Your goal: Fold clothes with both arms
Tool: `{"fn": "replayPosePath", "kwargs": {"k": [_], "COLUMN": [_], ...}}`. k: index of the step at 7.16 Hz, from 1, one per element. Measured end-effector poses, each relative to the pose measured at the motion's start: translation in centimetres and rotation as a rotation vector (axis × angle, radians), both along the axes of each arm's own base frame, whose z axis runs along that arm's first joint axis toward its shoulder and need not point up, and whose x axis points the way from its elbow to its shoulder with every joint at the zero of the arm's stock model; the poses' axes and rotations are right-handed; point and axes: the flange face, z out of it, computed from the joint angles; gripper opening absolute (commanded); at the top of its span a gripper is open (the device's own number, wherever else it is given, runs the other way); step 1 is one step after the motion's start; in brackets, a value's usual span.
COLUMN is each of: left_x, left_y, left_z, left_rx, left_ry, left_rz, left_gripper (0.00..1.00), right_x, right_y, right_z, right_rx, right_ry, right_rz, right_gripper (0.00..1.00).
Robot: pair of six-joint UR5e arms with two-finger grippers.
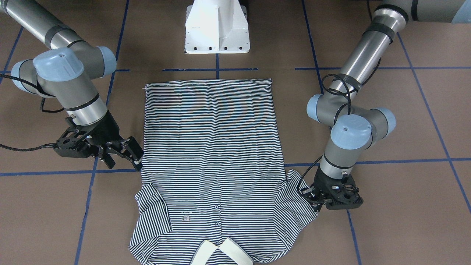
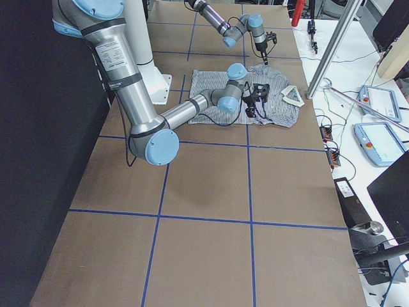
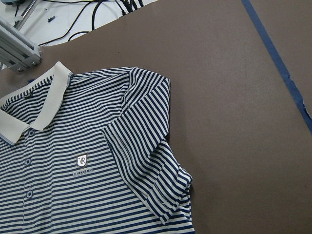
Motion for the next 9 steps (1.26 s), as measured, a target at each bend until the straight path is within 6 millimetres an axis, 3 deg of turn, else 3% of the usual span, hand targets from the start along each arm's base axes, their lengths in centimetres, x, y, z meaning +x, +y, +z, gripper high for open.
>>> {"fn": "replayPosePath", "kwargs": {"k": [3, 6, 7, 9], "left_x": [1.0, 7.7, 9.2, 10.1], "left_y": [1.1, 2.5, 2.2, 1.7], "left_z": [-4.7, -10.3, -10.6, -10.8], "left_rx": [0.002, -0.078, -0.085, -0.074], "left_ry": [0.071, 0.134, 0.122, 0.115], "left_rz": [-0.018, -0.043, -0.066, -0.094], "left_gripper": [0.0, 0.0, 0.0, 0.0], "right_x": [-0.8, -1.3, -1.5, -2.1], "right_y": [0.1, 0.3, 0.3, 0.1], "right_z": [0.2, 0.5, 0.7, 1.2], "right_rx": [0.0, -0.002, -0.005, -0.011], "right_ry": [0.009, 0.015, 0.018, 0.028], "right_rz": [0.002, -0.003, -0.004, -0.008], "right_gripper": [1.0, 1.0, 1.0, 1.0]}}
